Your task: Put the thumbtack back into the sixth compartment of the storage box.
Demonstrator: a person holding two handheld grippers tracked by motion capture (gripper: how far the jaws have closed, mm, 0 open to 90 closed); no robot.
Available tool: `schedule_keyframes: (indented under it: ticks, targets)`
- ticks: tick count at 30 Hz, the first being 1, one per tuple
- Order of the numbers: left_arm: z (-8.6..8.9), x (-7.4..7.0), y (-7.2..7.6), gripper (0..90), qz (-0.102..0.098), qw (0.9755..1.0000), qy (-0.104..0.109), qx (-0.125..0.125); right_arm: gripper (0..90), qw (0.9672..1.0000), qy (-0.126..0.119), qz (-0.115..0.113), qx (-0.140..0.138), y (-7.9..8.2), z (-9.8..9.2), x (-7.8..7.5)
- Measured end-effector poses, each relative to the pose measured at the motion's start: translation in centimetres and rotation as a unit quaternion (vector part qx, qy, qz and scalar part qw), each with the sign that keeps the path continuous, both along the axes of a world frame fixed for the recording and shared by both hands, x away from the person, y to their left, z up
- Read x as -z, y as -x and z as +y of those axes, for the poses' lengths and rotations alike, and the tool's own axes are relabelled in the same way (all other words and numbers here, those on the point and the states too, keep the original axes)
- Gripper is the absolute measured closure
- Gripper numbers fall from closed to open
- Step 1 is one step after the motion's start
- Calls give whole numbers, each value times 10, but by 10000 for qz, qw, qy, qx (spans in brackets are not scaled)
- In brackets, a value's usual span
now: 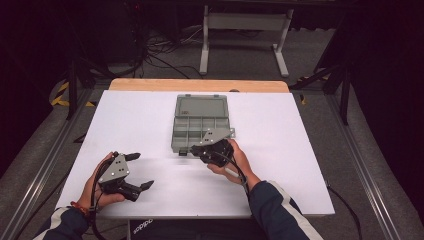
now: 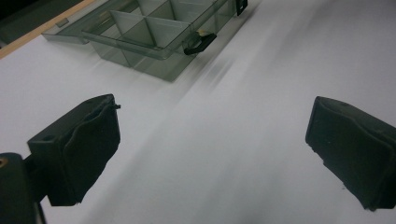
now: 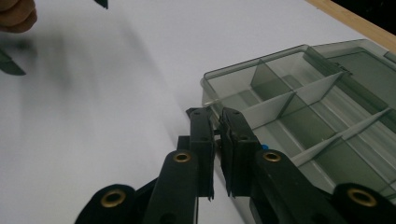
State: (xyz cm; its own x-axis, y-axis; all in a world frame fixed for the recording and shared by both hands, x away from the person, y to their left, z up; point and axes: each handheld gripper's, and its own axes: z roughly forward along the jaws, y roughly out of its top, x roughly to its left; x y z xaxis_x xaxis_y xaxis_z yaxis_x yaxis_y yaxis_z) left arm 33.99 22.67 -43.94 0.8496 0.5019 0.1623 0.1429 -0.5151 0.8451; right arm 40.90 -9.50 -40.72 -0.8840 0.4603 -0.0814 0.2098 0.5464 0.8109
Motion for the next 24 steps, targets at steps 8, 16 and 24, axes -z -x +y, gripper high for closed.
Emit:
schedule_keyframes:
  ticks: [8,16,24]
  targets:
    - [0,0,0,37,15,10000,-15,6,843,9996,3,-50,286,-14,-1,-2]
    - [0,1,0,37,58,10000,1,19,843,9989,25,-16,477,-22,1,0]
    - [-1,2,-1,37,72,10000,-1,22,842,9980,-1,71,626,-32,5,2]
